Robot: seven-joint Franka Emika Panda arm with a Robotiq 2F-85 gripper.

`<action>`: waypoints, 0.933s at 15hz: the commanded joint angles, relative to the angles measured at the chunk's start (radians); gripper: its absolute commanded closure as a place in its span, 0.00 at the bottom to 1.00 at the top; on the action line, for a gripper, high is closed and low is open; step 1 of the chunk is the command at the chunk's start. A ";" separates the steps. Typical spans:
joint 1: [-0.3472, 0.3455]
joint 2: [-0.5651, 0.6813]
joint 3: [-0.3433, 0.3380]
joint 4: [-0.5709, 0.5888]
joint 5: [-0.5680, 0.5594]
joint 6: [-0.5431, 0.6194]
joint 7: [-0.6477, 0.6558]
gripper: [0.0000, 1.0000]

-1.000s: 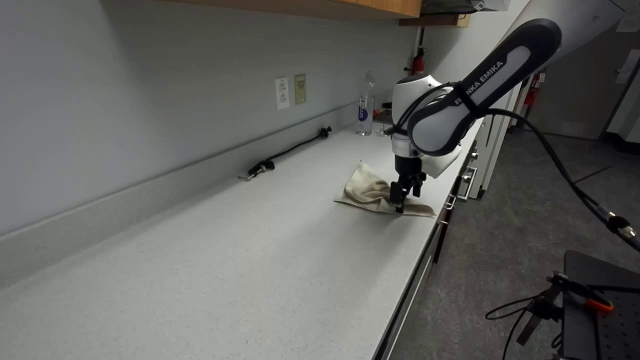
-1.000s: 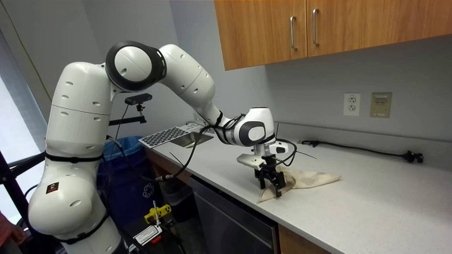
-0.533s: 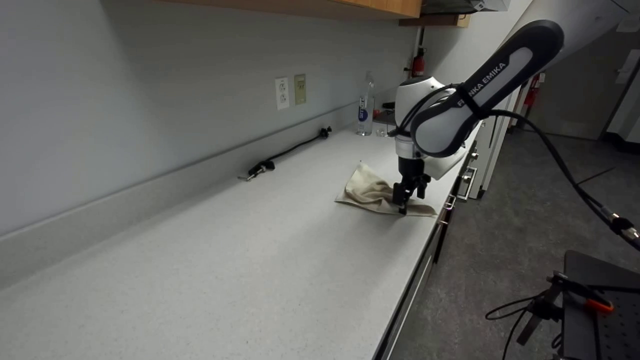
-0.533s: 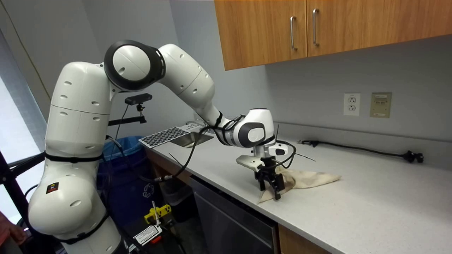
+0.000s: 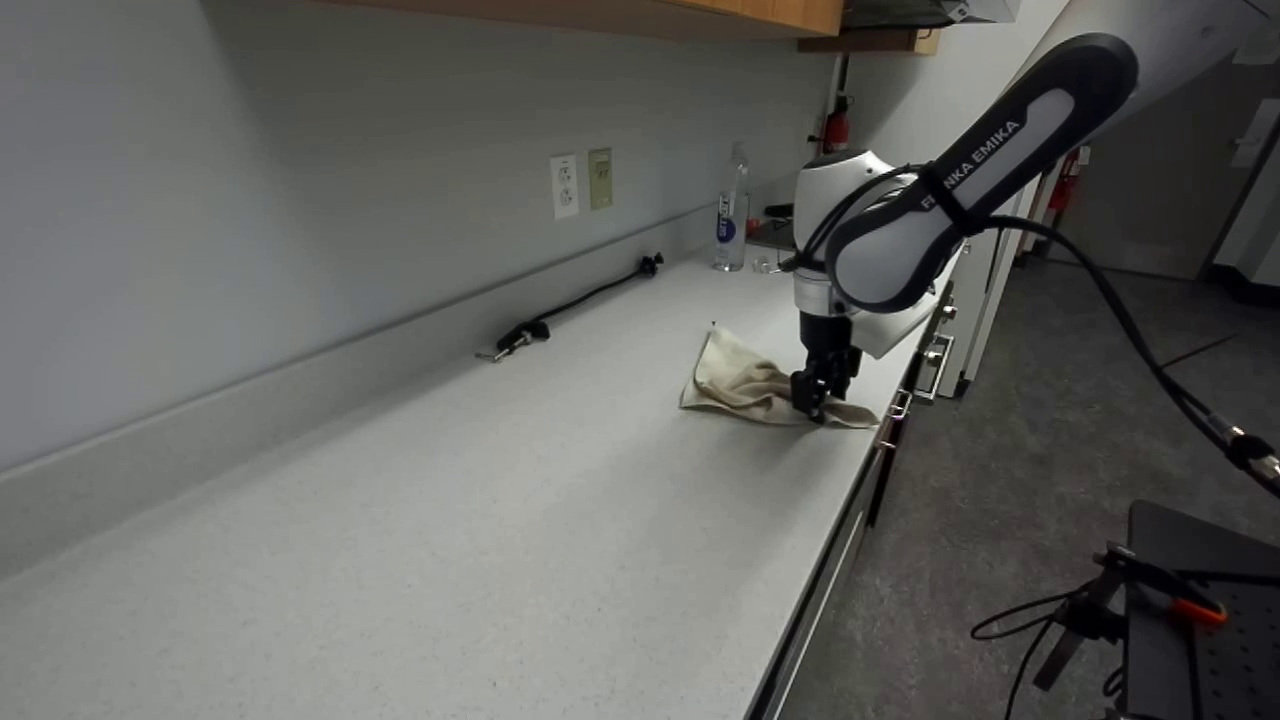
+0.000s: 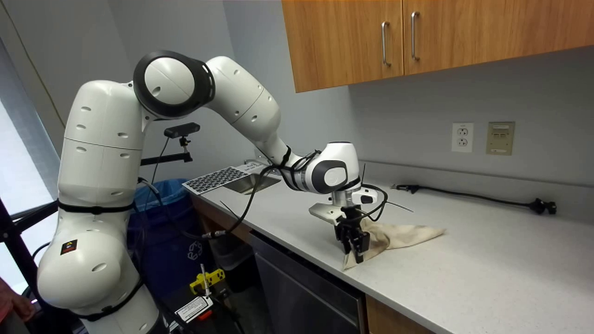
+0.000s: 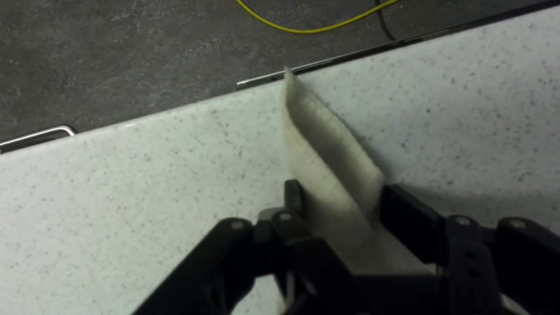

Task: Fold the towel

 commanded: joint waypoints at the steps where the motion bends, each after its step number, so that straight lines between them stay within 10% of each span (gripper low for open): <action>1: 0.009 -0.029 -0.015 -0.039 -0.026 0.011 0.032 0.78; 4: 0.011 -0.042 -0.023 -0.049 -0.034 0.018 0.043 0.99; 14: 0.003 -0.127 -0.068 -0.161 -0.125 -0.049 0.035 0.99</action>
